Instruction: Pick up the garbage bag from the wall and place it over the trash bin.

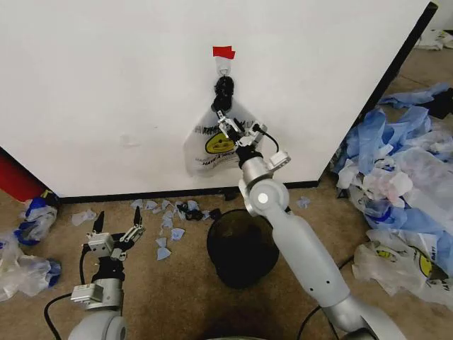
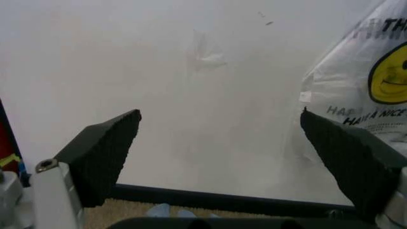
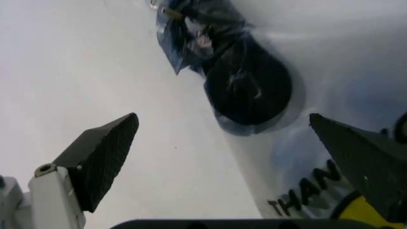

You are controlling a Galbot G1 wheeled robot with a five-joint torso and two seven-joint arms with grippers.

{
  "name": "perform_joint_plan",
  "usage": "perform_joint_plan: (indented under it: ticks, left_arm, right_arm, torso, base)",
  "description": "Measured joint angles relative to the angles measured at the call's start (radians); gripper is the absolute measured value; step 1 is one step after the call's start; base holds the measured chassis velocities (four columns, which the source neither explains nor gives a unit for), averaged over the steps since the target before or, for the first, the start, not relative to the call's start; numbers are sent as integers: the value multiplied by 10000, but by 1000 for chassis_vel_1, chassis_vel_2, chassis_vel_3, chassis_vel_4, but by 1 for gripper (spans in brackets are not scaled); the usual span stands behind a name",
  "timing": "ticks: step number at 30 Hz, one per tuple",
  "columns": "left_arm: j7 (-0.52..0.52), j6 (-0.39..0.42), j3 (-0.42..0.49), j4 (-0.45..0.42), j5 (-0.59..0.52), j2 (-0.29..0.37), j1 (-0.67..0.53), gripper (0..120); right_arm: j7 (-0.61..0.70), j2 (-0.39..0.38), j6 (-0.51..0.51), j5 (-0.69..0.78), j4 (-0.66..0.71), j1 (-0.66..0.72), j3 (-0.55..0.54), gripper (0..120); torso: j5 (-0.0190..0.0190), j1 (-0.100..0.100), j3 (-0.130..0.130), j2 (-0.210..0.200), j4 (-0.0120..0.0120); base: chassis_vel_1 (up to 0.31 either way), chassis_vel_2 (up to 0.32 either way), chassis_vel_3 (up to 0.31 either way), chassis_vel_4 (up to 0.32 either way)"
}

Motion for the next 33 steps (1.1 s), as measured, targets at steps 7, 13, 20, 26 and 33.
perform_joint_plan:
  ticks: [7,13,20,26,33]
  left_arm:
    - [-16,-116,-74,2,9,-53,92,98]
    - [-22,-183,-82,-1,49,-126,147,99]
    - [-28,-286,-49,92,111,-222,149,98]
    - [-31,-300,-21,130,117,-251,137,99]
    - [-33,-344,6,219,145,-294,94,98]
  right_arm:
    - [-117,182,49,-12,-419,305,-35,99]
    - [-191,238,67,-7,-574,436,28,99]
    - [-310,331,123,-4,-833,593,58,99]
    - [-366,407,145,7,-1036,738,93,99]
    - [-426,456,159,15,-1002,684,73,99]
  torso:
    - [1,0,0,0,0]
    - [2,0,0,0,-1]
    - [2,0,0,0,-1]
    - [2,0,0,0,-1]
    - [2,0,0,0,0]
  base:
    - [0,0,0,0]
    - [0,0,0,0]
    - [0,0,0,0]
    - [0,0,0,0]
    - [0,0,0,0]
